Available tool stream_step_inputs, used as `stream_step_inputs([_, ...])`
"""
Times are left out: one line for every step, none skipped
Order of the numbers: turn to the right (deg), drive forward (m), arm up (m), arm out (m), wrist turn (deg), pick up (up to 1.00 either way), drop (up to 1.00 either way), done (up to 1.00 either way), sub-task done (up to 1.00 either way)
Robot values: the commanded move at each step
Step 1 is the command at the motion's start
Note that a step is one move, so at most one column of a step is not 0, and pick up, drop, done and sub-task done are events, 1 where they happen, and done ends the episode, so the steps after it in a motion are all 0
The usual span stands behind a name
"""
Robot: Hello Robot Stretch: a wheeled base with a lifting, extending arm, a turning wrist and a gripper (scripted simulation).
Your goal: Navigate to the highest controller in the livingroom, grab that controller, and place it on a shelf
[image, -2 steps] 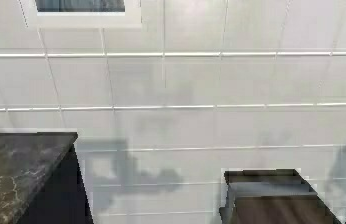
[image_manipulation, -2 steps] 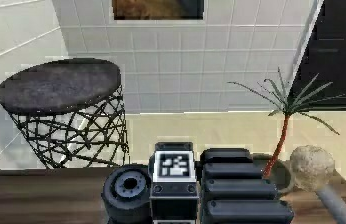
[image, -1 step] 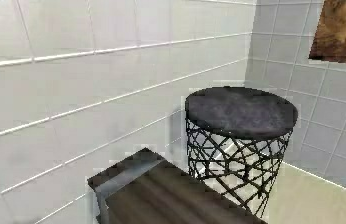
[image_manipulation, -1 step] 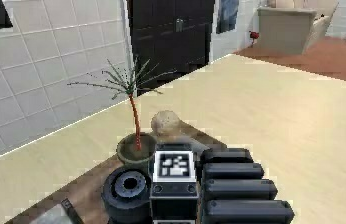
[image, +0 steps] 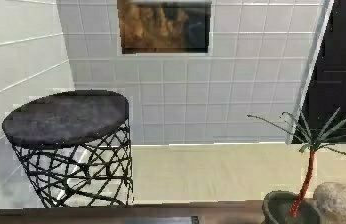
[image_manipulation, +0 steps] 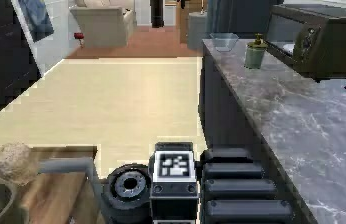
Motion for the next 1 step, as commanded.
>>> stream_step_inputs([45.0,0.0,0.0,0.0,0.0,0.0,0.0,0.0,0.0])
